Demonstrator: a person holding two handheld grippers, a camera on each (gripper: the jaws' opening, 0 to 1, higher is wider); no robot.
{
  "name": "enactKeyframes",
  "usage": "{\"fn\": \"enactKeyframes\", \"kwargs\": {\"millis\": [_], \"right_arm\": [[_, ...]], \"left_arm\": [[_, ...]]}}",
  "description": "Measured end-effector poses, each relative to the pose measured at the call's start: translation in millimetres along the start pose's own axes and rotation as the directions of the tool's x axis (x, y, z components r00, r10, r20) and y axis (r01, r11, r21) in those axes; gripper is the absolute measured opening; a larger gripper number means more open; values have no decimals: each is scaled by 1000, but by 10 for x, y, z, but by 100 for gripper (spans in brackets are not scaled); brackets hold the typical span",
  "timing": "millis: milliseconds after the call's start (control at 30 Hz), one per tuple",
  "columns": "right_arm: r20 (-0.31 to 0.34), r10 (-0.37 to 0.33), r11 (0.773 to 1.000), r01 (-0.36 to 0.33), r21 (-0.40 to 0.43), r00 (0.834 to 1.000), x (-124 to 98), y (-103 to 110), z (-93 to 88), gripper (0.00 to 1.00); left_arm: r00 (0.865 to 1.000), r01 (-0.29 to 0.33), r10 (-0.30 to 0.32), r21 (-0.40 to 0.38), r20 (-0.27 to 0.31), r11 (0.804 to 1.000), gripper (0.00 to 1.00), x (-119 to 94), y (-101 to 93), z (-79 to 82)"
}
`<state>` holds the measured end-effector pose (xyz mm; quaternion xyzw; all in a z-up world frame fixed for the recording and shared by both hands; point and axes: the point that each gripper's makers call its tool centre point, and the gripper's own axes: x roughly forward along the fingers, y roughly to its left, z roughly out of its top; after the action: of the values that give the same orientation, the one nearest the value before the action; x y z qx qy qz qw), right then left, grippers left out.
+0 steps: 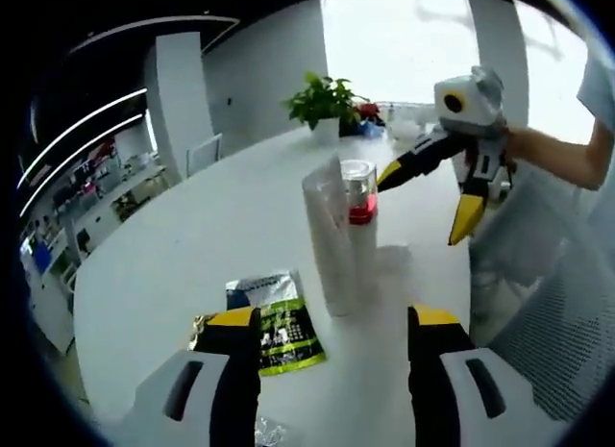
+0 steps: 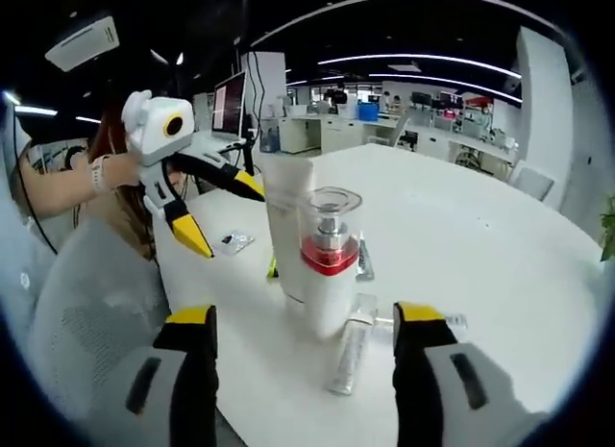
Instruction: Arrange the skincare products in the storage area until every visible bottle or jar stands upright without overlapping.
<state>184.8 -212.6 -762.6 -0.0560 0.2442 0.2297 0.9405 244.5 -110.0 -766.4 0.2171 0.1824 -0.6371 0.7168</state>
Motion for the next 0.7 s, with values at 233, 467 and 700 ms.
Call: {"fn": "enactKeyframes", "kwargs": {"millis": [233,467,700], "right_arm": [[15,-30,999,30,-11,999,-69,3,52,87],[14,-48,999,49,-13,999,-131,39,55,90],[-10,-79,994,78,-71,997,-211,110,74,93]], "left_arm": [[999,1,0,25,-43,1000,66,-89,-108,-100],[999,-11,11,-3,-36,1000,69,-178,-140,-111],[999,-37,36,-13,-35,999,73,-280,-150,-135]]}}
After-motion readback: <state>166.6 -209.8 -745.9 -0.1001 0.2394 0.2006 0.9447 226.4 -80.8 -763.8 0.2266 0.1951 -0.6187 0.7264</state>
